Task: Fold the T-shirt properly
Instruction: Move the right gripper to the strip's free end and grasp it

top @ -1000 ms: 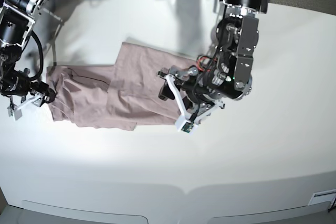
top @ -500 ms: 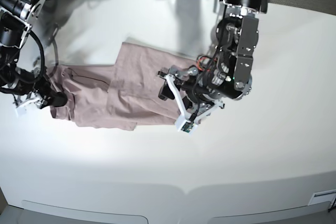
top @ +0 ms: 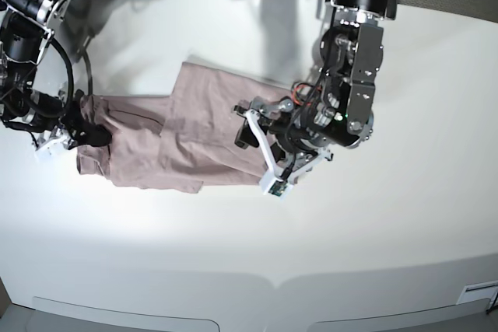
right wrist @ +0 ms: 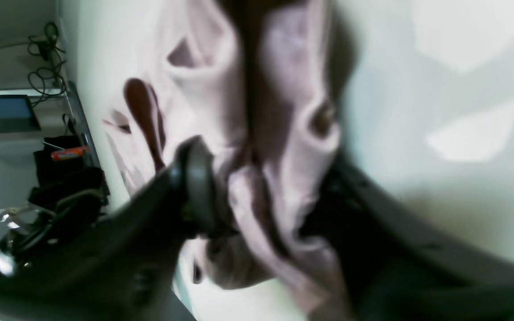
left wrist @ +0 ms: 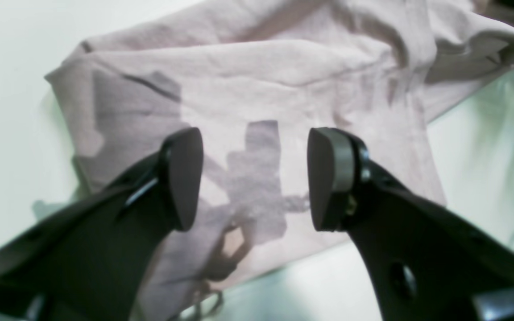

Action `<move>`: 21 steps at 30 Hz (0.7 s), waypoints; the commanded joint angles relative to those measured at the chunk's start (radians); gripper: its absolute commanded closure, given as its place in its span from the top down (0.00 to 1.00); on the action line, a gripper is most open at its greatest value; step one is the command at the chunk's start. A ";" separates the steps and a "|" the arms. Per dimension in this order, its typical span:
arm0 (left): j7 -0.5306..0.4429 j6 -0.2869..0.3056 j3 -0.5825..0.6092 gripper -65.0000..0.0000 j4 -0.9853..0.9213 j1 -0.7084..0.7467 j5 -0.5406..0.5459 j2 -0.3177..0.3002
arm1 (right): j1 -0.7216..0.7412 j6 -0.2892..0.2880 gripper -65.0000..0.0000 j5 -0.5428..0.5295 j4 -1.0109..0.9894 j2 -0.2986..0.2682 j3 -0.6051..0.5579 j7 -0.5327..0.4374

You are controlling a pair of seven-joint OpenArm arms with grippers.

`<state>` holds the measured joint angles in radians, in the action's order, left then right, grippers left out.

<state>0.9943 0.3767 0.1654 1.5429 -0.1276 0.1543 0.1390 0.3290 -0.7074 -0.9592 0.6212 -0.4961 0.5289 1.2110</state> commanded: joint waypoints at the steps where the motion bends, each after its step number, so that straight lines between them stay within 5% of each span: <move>1: -0.019 0.008 0.002 0.54 0.018 -0.019 0.014 0.010 | 0.009 0.009 0.26 0.030 0.003 -0.013 -0.002 0.005; 4: -0.024 0.008 0.002 0.54 0.018 -0.019 0.013 0.010 | 0.009 0.009 0.00 -0.039 0.003 -0.013 -0.002 -0.009; 14: -0.156 0.006 0.002 0.54 -0.046 -0.020 -0.059 0.010 | 0.140 0.009 0.00 -0.126 0.005 -0.006 -0.002 0.104; 21: -0.248 -0.063 0.002 0.54 -0.226 -0.041 -0.138 0.010 | 0.240 0.009 0.00 -0.127 0.014 0.060 -0.002 0.167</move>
<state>0.7471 0.3141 0.1646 1.3041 -0.1421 0.0135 0.1387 0.5365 -0.6937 -1.0508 0.6178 -0.4221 0.5243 1.3769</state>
